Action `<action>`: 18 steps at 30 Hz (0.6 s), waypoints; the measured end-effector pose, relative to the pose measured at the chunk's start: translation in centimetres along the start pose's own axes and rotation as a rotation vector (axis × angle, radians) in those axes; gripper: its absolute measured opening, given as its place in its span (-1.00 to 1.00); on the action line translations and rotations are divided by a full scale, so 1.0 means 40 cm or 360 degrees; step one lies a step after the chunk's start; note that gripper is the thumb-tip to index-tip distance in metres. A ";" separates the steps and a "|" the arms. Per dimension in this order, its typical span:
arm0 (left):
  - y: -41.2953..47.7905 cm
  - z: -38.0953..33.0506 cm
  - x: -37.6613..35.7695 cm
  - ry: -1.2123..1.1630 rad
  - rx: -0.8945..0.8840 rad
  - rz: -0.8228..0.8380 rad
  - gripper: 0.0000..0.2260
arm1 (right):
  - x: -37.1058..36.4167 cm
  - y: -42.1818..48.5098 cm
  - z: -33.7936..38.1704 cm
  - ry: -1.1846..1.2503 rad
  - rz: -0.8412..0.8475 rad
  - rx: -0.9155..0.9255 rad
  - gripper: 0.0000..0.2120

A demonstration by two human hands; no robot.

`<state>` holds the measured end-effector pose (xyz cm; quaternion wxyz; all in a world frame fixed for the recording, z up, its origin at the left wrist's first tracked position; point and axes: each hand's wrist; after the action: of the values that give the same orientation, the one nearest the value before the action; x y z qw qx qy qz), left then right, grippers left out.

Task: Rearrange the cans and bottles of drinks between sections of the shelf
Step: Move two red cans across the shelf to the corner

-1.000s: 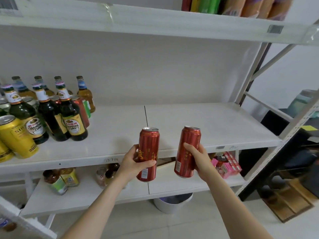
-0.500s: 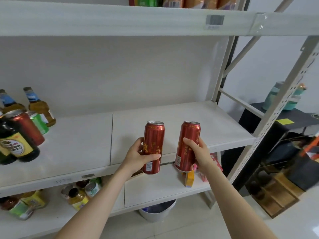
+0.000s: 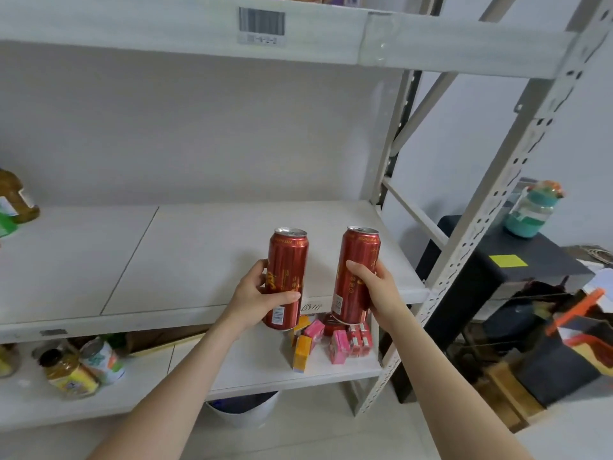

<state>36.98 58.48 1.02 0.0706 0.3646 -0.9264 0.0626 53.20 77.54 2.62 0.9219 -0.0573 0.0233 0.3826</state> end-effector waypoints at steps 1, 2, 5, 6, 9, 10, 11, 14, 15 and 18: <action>0.015 -0.009 -0.021 0.0003 -0.0005 0.0002 -0.39 | 0.018 0.015 0.006 0.0000 0.0001 0.0004 -0.52; 0.033 -0.017 -0.040 0.0004 -0.0006 0.0000 -0.38 | 0.035 0.033 0.012 -0.0002 -0.0002 0.0011 -0.54; 0.095 -0.041 -0.085 0.0010 -0.0020 0.0012 -0.41 | 0.078 0.091 0.030 -0.0012 -0.0001 0.0048 -0.56; 0.117 -0.047 -0.096 0.0015 -0.0028 0.0020 -0.43 | 0.089 0.112 0.035 -0.0020 0.0004 0.0059 -0.56; 0.182 -0.059 -0.119 0.0043 -0.0051 0.0013 -0.45 | 0.114 0.172 0.051 -0.0018 0.0009 0.0085 -0.51; 0.204 -0.063 -0.125 0.0048 -0.0055 0.0019 -0.44 | 0.120 0.193 0.057 -0.0005 0.0000 0.0096 -0.53; 0.225 -0.068 -0.130 0.0049 -0.0059 0.0029 -0.44 | 0.126 0.214 0.061 0.0009 -0.0007 0.0110 -0.58; 0.287 -0.074 -0.146 0.0061 -0.0060 0.0032 -0.45 | 0.143 0.281 0.067 0.0024 0.0023 0.0123 -0.66; 0.307 -0.074 -0.152 0.0062 -0.0056 0.0029 -0.44 | 0.148 0.306 0.067 0.0022 0.0034 0.0119 -0.66; 0.371 -0.072 -0.169 0.0055 -0.0052 -0.0007 -0.35 | 0.158 0.389 0.069 0.0035 0.0045 0.0128 -0.63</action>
<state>31.97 74.25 1.69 0.0926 0.3644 -0.9251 0.0537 46.63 93.21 3.44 0.9177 -0.0242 0.0497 0.3935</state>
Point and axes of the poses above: each hand's wrist, its own y-axis towards the middle knuckle, its own x-axis out of the back of the hand, z = x × y
